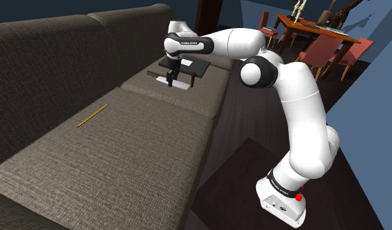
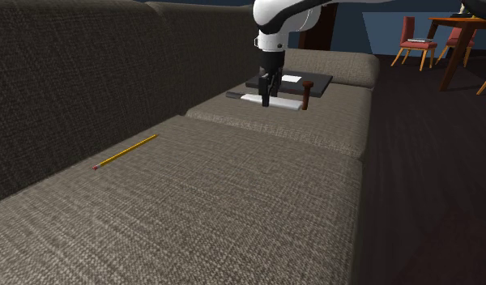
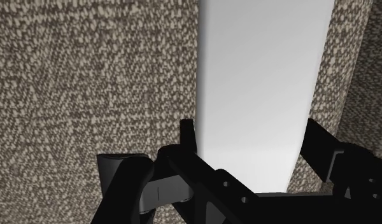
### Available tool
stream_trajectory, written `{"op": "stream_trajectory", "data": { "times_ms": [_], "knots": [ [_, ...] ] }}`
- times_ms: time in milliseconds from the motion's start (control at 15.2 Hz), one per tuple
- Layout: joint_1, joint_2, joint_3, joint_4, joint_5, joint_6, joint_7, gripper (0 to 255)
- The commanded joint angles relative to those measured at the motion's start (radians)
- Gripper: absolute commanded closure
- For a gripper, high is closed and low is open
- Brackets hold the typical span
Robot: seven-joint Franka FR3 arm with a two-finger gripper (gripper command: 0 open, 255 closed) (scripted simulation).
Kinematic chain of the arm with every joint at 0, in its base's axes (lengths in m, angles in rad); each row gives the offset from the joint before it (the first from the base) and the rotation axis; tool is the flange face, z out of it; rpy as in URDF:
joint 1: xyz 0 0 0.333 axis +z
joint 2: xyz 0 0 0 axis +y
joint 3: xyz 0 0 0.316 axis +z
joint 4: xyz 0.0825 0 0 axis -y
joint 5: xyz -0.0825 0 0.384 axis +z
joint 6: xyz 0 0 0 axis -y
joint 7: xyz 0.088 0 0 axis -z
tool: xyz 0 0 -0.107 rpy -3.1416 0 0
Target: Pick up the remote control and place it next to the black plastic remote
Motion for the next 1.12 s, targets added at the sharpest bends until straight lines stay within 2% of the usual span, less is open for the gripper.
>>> {"op": "stream_trajectory", "data": {
  "times_ms": [0,594,660,990,1056],
  "knots": [
    [0.000,0.008,0.000,-0.011,0.000,0.020,0.001,255],
    [0.000,0.012,0.000,-0.022,-0.001,0.035,0.001,255],
    [0.000,0.012,0.000,-0.022,-0.001,0.035,0.001,0],
    [0.000,0.012,0.000,-0.022,-0.001,0.035,0.001,0],
    [0.000,0.005,0.000,-0.001,0.000,0.007,0.000,0]
  ]
}}
